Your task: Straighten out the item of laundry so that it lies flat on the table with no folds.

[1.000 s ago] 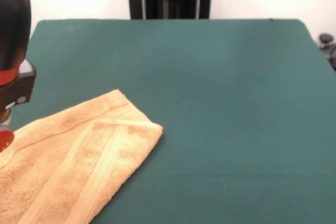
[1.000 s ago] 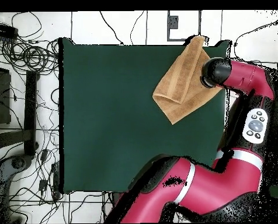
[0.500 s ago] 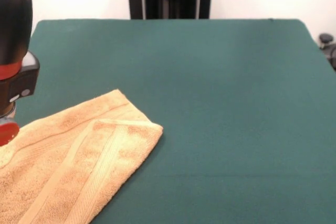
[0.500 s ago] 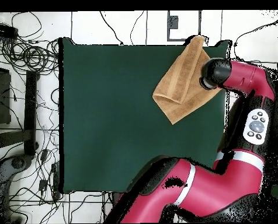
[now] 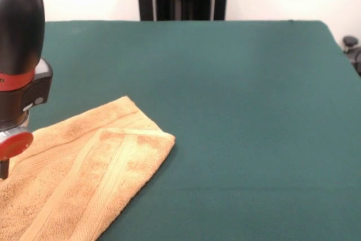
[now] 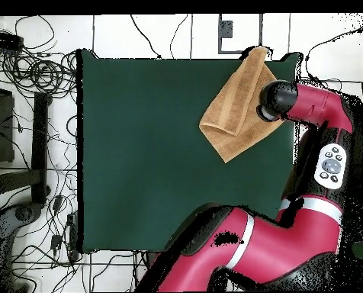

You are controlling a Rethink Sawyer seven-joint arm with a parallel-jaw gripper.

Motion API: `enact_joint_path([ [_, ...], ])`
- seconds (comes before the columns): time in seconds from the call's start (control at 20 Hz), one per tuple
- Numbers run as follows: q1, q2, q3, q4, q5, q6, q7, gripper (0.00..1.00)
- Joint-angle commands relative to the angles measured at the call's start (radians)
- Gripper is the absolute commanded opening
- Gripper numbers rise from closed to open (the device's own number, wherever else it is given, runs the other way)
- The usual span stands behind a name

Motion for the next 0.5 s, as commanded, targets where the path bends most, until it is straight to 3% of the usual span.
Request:
enact_joint_path([
  [0.05,0.049,0.002,0.119,0.199,0.062,0.078,-0.012,1.00],
  [0.5,0.066,0.012,0.114,0.211,0.088,0.061,0.038,1.00],
])
